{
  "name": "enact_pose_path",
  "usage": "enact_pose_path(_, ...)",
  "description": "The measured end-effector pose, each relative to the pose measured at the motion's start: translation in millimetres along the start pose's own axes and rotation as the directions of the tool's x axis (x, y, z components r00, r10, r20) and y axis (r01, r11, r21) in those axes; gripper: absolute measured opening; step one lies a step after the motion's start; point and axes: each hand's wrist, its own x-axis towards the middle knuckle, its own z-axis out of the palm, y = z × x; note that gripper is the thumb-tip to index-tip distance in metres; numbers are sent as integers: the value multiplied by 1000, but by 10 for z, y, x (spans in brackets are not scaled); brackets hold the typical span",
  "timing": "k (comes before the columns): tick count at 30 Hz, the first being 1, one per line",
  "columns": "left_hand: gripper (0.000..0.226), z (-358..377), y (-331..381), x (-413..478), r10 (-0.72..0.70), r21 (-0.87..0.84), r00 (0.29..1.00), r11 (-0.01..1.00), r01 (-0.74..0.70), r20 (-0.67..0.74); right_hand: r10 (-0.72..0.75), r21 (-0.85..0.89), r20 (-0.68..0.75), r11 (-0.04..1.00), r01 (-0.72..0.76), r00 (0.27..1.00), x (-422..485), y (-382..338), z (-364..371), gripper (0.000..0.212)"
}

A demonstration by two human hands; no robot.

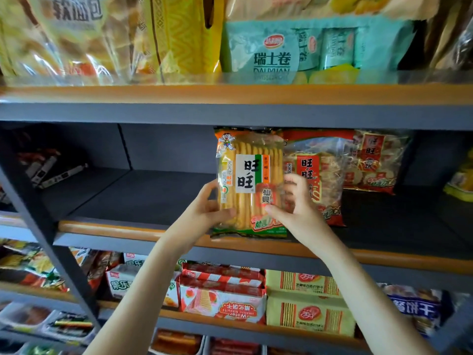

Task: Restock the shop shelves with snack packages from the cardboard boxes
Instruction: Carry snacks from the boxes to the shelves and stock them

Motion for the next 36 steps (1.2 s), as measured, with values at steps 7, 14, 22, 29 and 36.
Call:
enact_pose_path(7, 48, -359, -124, 551, -27, 99, 987, 994, 43, -160, -405, -652, -1, 694, 307, 914, 376, -62, 480, 67)
enact_pose_path(14, 56, -650, -260, 1299, -62, 379, 997, 922, 79, -55, 47, -728, 195, 677, 112, 980, 917, -96, 979, 67)
enact_pose_path(22, 63, -671, -374, 1882, -1, 778, 1000, 628, 23, -28, 338, -757, 100, 636, -149, 936, 1348, 90, 1171, 68)
enact_pose_path(29, 85, -687, -512, 2153, 226, 966, 963, 176, -192, 150, 462, -731, 67, 626, -271, 884, 1593, 232, 1147, 82)
enact_pose_path(36, 91, -869, -634, 2291, 311, 876, 851, -380, -297, 424, 496, -716, 86, 634, -292, 864, 1672, 261, 1121, 81)
